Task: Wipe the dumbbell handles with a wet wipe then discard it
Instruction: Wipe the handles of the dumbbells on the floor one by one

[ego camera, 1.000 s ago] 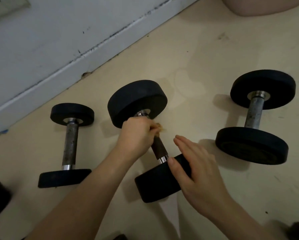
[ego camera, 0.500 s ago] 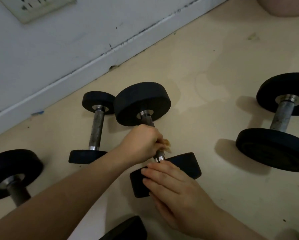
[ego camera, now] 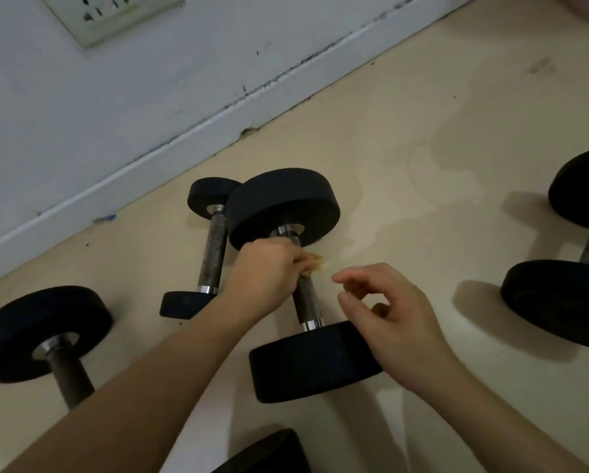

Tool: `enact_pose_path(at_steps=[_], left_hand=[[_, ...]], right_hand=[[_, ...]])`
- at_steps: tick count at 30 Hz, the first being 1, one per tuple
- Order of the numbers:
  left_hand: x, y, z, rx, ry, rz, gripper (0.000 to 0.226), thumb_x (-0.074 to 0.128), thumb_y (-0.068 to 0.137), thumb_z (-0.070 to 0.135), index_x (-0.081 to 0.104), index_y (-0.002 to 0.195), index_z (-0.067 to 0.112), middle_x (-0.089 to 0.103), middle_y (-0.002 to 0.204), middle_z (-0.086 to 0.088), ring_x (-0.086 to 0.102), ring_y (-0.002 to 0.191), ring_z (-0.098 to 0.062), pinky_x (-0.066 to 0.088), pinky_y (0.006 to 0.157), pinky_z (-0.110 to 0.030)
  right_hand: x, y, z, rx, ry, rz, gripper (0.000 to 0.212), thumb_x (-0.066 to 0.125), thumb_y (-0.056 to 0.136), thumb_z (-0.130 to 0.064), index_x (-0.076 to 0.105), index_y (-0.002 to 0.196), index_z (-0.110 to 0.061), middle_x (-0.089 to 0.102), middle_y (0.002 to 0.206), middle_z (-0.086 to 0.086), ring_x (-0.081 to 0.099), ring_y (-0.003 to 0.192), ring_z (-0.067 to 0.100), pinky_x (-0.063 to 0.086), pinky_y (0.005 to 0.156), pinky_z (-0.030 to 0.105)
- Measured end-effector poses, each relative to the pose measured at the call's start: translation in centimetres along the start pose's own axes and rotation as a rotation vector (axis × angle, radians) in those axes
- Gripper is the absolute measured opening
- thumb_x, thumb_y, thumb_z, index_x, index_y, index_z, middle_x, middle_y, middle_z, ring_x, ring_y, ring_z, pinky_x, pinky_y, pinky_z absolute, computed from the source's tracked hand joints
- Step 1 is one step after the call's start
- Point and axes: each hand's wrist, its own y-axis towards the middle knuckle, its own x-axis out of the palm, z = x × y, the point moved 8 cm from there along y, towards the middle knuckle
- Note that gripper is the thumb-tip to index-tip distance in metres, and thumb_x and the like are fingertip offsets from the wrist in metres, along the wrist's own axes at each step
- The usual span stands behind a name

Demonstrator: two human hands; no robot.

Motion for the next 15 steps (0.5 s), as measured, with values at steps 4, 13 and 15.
enact_pose_path(at_steps=[4, 13, 15], left_hand=[[-0.1, 0.1, -0.9, -0.09, 0.06, 0.08, 0.02, 0.058, 0.09, 0.03, 0.075, 0.097, 0.021, 0.069, 0.095, 0.001, 0.062, 0.086, -0.016, 0.048, 0.08, -0.032], [-0.9, -0.1, -2.5, 0.077, 0.157, 0.061, 0.013, 0.065, 0.083, 0.024, 0.074, 0.081, 0.016, 0.066, 0.075, -0.002, 0.063, 0.066, -0.019, 0.055, 0.059, -0.037], [-1.4, 0.4, -3.6, -0.047, 0.115, 0.148, 0.011, 0.066, 0.084, 0.02, 0.074, 0.081, 0.014, 0.066, 0.077, -0.003, 0.063, 0.068, -0.02, 0.054, 0.062, -0.037]], right_hand=[[1.5, 5.6, 2.3, 0.273, 0.014, -0.189, 0.021, 0.061, 0.089, -0.016, 0.069, 0.106, -0.025, 0.068, 0.088, 0.002, 0.066, 0.081, 0.019, 0.057, 0.078, 0.033], [7.3, 7.8, 3.9, 0.306, 0.198, -0.28, 0.02, 0.061, 0.087, -0.003, 0.068, 0.106, -0.005, 0.069, 0.086, 0.015, 0.066, 0.074, 0.019, 0.057, 0.071, 0.027], [7.4, 8.6, 3.7, 0.264, 0.192, -0.187, 0.016, 0.065, 0.086, -0.007, 0.069, 0.102, -0.008, 0.069, 0.084, 0.009, 0.069, 0.077, 0.019, 0.058, 0.071, 0.026]])
